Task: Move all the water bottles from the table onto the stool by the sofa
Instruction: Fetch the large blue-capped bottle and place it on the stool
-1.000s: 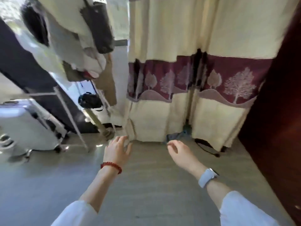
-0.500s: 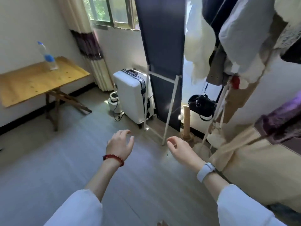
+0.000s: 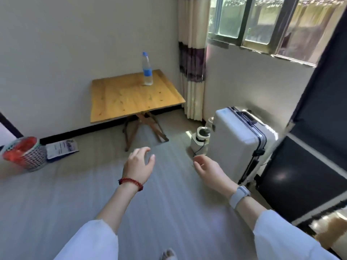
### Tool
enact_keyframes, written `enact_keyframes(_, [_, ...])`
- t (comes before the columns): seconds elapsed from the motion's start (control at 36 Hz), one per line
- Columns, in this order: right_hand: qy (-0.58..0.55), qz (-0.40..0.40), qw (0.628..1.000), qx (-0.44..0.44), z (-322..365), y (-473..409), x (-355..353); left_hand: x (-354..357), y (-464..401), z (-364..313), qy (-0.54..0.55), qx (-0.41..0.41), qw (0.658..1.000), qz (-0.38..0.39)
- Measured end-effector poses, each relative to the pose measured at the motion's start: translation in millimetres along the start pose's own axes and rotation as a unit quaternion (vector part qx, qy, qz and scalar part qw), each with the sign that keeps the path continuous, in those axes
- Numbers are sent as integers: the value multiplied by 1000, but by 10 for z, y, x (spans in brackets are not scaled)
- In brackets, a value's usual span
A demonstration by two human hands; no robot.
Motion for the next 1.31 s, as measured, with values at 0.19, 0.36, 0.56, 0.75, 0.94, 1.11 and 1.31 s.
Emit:
enact_keyframes(0.19, [-12,-6,1000,-10,607,-1936,95,-165,-1852,510,46,-9,998,-35])
enact_keyframes(0.36, [-20,-20,1000,-14,784,-3210,129,-14,-3171,786,43,1,999,-20])
enact_keyframes(0.56, [-25,-37,999,-13,749,-5004,322,397,-4780,1231,22,-6,1000,-21])
enact_keyframes(0.75, [-55,-29,998,-6,917,-6910,389,545,-6540,1526,7,-29,999,-10])
enact_keyframes(0.94, [-26,-7,1000,-11,1119,-8330,552,738,-7774,1922,13,-54,998,-10])
enact_keyframes(1.11, [-25,-1,1000,5,1150,-9476,771,1112,-8970,2290,36,-56,998,21])
enact_keyframes(1.31, [-27,29,997,63,1035,-10590,1133,1644,-10224,2532,172,-93,978,68])
Point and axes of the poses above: each hand's wrist, its own y-axis away from the middle knuckle, its own x-axis out of the palm, z = x × y, the point moved 2 cm from there along -y, towards the middle knuckle, and after that the axes turned 2 degrees about y, right-handed, at the moved point
